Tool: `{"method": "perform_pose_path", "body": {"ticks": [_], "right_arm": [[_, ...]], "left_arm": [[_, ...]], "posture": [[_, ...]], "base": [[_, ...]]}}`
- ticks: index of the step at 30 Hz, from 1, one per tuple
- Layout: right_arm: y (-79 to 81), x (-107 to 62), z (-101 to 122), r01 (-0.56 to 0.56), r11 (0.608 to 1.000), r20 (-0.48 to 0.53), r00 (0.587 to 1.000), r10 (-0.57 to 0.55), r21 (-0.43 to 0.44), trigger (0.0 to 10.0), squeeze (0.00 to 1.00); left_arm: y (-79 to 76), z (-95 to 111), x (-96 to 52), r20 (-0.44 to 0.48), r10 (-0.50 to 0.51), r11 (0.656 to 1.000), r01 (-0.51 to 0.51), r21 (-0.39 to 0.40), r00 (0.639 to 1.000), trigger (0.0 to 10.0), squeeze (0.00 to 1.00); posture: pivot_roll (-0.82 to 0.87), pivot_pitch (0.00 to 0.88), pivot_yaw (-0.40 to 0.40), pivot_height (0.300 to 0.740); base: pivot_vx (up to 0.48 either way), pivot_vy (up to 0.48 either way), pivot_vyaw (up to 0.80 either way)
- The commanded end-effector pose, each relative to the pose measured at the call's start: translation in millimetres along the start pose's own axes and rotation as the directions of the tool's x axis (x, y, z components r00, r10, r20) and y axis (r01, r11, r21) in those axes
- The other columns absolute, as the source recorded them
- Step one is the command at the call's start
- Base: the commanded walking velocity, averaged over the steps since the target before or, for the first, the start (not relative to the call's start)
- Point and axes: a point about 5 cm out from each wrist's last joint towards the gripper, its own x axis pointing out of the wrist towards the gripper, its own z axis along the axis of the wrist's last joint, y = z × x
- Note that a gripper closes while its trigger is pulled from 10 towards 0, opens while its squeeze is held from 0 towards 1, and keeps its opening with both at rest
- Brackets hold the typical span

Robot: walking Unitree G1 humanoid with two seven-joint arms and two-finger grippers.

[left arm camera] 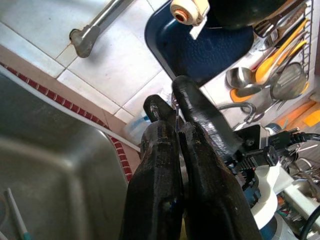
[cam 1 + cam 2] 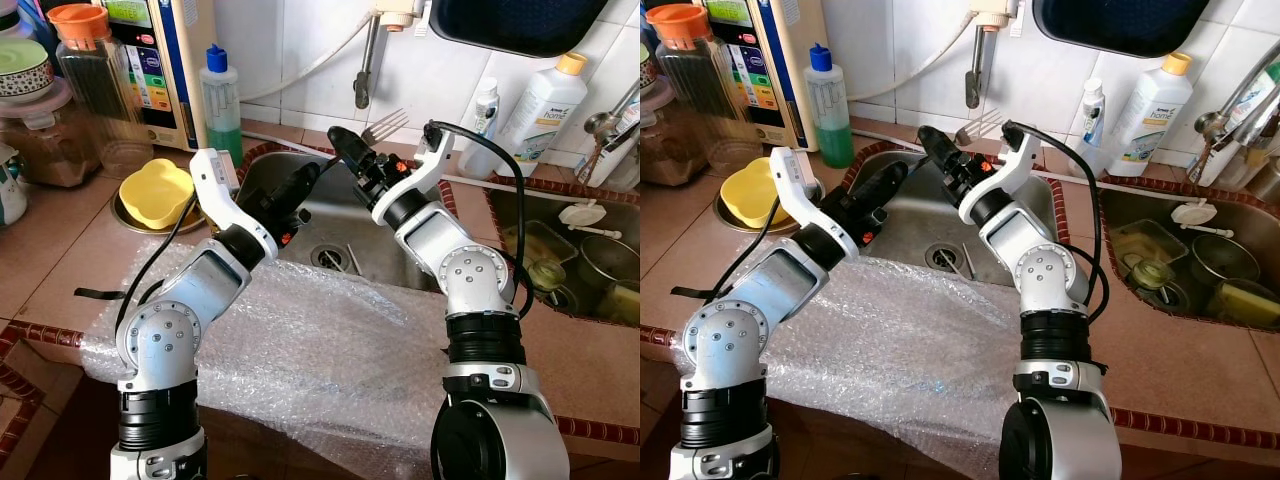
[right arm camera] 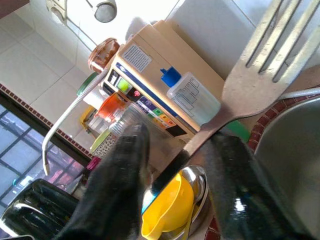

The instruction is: Kitchen organization

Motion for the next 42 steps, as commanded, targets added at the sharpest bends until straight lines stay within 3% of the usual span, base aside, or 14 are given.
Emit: {"method": "perform_pose_path", "body": {"ticks": [1, 15, 19, 21, 22, 24, 27, 28, 29, 30, 31, 33, 34, 42], "right_arm": [[1.3, -0.3, 8, 0.002, 1.0, 0.037, 0.999, -0.001, -0.018, 0.0, 0.0], [-3.4, -2.4, 11, 0.031, 0.999, 0.062, 0.998, -0.029, -0.032, 0.0, 0.0], [-4.6, -3.4, 12, 0.039, 0.998, 0.068, 0.997, -0.036, -0.043, 0.0, 0.0], [-4.6, -3.5, 12, 0.039, 0.998, 0.069, 0.997, -0.036, -0.043, 0.0, 0.0], [-5.1, -3.9, 13, 0.042, 0.998, 0.071, 0.997, -0.039, -0.05, 0.0, 0.0], [-5.5, -4.2, 13, 0.045, 0.997, 0.072, 0.997, -0.041, -0.056, 0.0, 0.0], [-5.7, -4.4, 13, 0.045, 0.997, 0.072, 0.997, -0.04, -0.062, 0.0, 0.0], [-5.6, -4.6, 13, 0.044, 0.997, 0.072, 0.997, -0.04, -0.065, 0.0, 0.0], [-5.6, -4.6, 13, 0.044, 0.997, 0.072, 0.997, -0.04, -0.065, 0.0, 0.0], [-5.6, -4.6, 13, 0.044, 0.997, 0.072, 0.997, -0.039, -0.067, 0.0, 0.0], [-5.8, -4.7, 13, 0.045, 0.997, 0.074, 0.996, -0.04, -0.069, 0.0, 0.0], [-5.8, -4.7, 13, 0.046, 0.997, 0.076, 0.996, -0.041, -0.069, 0.0, 0.0], [-5.8, -4.9, 13, 0.047, 0.996, 0.077, 0.996, -0.041, -0.07, 0.0, 0.0], [-7.7, -5.0, 15, 0.067, 0.993, 0.085, 0.995, -0.058, -0.098, 0.0, 0.0]], "left_arm": [[-0.6, -9, -0.3, -0.06, 0.004, 1.0, -0.003, 0.01, 0.998, 0.0, 0.0], [-1.7, -10, -5.1, -0.146, -0.014, 0.997, 0.025, 0.076, 0.989, 0.0, 0.0], [3.0, -5, -6.7, -0.166, 0.013, 0.981, 0.02, 0.194, 0.986, 0.0, 0.0], [3.3, -5, -6.7, -0.167, 0.015, 0.979, 0.02, 0.204, 0.986, 0.0, 0.0], [5.4, -2, -5.9, -0.161, 0.034, 0.964, 0.01, 0.264, 0.986, 1.4, 0.0], [7.2, -1, -5.3, -0.169, 0.048, 0.954, 0.005, 0.3, 0.984, 1.7, 0.0], [8.5, -3, -5.4, -0.198, 0.047, 0.944, 0.021, 0.328, 0.979, 3.1, 0.0], [7.9, -4, -5.6, -0.21, 0.035, 0.941, 0.039, 0.337, 0.977, 4.1, 0.0], [7.9, -4, -5.6, -0.21, 0.035, 0.941, 0.039, 0.337, 0.977, 4.1, 0.0], [7.5, -5, -5.7, -0.215, 0.031, 0.94, 0.045, 0.339, 0.976, 4.5, 0.65], [6.5, -7, -5.6, -0.224, 0.022, 0.93, 0.062, 0.361, 0.974, 8.8, 1.0], [6.1, -8, -5.7, -0.228, 0.017, 0.927, 0.07, 0.368, 0.973, 8.8, 1.0], [6.2, -8, -5.8, -0.226, 0.019, 0.926, 0.068, 0.37, 0.974, 10.0, 1.0], [8.2, -11, -9.0, -0.22, 0.028, 0.917, 0.062, 0.394, 0.975, 10.0, 1.0]], "posture": [[0.13, 0.046, -0.047, 0.74], [0.13, 0.051, -0.032, 0.74], [0.13, 0.049, -0.03, 0.74], [0.13, 0.049, -0.03, 0.74], [0.13, 0.049, -0.03, 0.74], [0.13, 0.049, -0.03, 0.74], [0.13, 0.048, -0.028, 0.74], [0.13, 0.047, -0.027, 0.74], [0.13, 0.047, -0.027, 0.74], [0.13, 0.046, -0.027, 0.74], [0.13, 0.046, -0.027, 0.74], [0.13, 0.046, -0.026, 0.74], [0.13, 0.046, -0.025, 0.74], [0.13, 0.048, -0.033, 0.74]], "base": [[0.0, 0.0, 0.0], [0.0, 0.0, 0.0], [0.0, 0.0, 0.0], [0.0, 0.0, 0.0], [0.0, 0.0, 0.0], [0.0, 0.0, 0.0], [0.0, 0.0, 0.0], [0.0, 0.0, 0.0], [0.0, 0.0, 0.0], [0.0, 0.0, 0.0], [0.0, 0.0, 0.0], [0.0, 0.0, 0.0], [0.0, 0.0, 0.0], [0.0, 0.0, 0.0]]}}
